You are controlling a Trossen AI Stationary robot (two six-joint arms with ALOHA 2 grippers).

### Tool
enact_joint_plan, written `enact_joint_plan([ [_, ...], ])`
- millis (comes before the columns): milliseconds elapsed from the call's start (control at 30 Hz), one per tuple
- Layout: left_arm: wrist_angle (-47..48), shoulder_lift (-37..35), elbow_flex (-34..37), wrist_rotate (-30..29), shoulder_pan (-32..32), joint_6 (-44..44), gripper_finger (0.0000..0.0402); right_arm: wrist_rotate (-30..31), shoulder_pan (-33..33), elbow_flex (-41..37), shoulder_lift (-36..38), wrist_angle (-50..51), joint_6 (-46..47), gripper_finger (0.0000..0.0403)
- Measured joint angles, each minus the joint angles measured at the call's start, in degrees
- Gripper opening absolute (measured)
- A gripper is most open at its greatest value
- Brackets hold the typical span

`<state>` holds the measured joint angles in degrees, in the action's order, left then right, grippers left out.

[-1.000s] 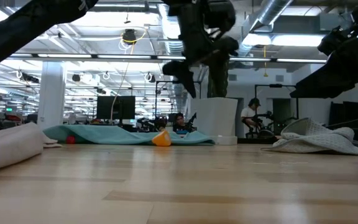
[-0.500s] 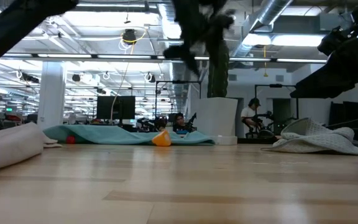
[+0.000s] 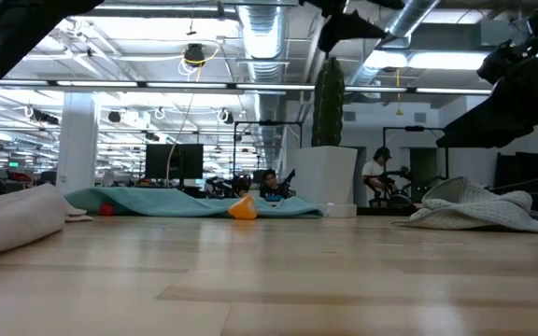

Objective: Pick and placing Produce into tupperware
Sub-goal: Put the croissant into the black bin

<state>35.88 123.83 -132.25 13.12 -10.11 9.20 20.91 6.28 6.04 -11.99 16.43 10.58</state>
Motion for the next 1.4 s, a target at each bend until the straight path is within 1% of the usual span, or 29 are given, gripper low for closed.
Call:
enact_joint_plan([
  [100,-3.41,-0.28,0.01,0.48,-0.61,-0.03,0.0240,0.00,-0.01,0.00,0.00,0.00,0.01,0.0386],
  [200,-3.83,-0.42,-0.06,0.13,-1.25,0.35,0.0240,0.00,0.00,0.00,0.00,0.00,0.01,0.0386],
  [267,-6.69,0.37,0.23,2.44,-1.38,0.52,0.0240,0.00,0.00,0.00,0.00,0.00,-0.01,0.0386],
  [333,-13.85,1.42,1.84,7.03,-0.74,0.86,0.0240,0.00,0.00,0.00,0.00,0.00,0.00,0.0386],
  [400,-21.38,1.95,4.93,9.53,-0.14,1.53,0.0240,0.00,-0.01,0.00,0.00,0.01,0.01,0.0386],
  [467,-28.55,1.95,8.94,10.09,0.52,1.07,0.0240,0.00,0.00,0.00,0.00,0.01,0.00,0.0386],
  [533,-34.00,1.73,13.04,8.38,0.70,0.56,0.0240,0.00,-0.02,0.00,0.00,0.02,0.01,0.0386],
  [567,-36.06,1.70,14.85,8.89,0.49,0.67,0.0240,0.00,0.00,0.00,0.00,0.00,-0.01,0.0386],
  [667,-44.42,1.41,19.62,13.10,-0.31,2.33,0.0240,0.00,0.00,0.00,0.00,0.02,0.00,0.0386],
  [700,-47.45,1.15,21.49,12.99,-0.41,3.84,0.0240,0.00,-0.02,0.00,0.00,0.00,0.00,0.0386],
  [733,-49.24,0.76,23.09,12.23,-0.58,5.16,0.0240,0.00,-0.01,0.00,-0.01,-0.01,-0.01,0.0386],
  [800,-49.26,-0.38,26.76,10.24,-0.88,6.53,0.0240,0.00,-0.02,0.00,0.00,0.00,-0.01,0.0386],
  [900,-48.86,-3.08,33.75,5.41,-1.21,9.89,0.0240,0.00,-0.02,0.00,-0.01,-0.02,-0.01,0.0386],
  [1000,-48.97,-6.95,42.29,0.06,-1.48,14.29,0.0240,-0.01,-0.02,0.00,0.00,-0.02,0.01,0.0386],
  [1067,-50.65,-9.68,48.50,-1.55,-2.00,17.52,0.0240,0.00,-0.02,0.00,0.00,-0.07,0.01,0.0386],
  [1133,-52.34,-11.85,53.40,-3.92,-2.21,22.65,0.0240,-0.02,0.00,0.00,0.00,-0.07,0.01,0.0386],
  [1200,-50.07,-14.70,57.00,-7.73,-2.24,28.79,0.0240,0.00,-0.01,0.00,0.00,-0.09,0.00,0.0386],
  [1267,-46.40,-16.93,58.85,-12.16,-2.00,34.21,0.0240,0.00,-0.02,0.00,0.00,-0.09,-0.01,0.0386],
  [1333,-39.78,-18.10,59.40,-16.81,-1.65,38.24,0.0240,0.00,-0.02,0.00,0.00,-0.11,0.01,0.0386],
  [1400,-32.95,-18.34,58.88,-19.92,-1.36,41.74,0.0240,-0.02,0.00,0.00,-0.02,-0.13,0.01,0.0386],
])
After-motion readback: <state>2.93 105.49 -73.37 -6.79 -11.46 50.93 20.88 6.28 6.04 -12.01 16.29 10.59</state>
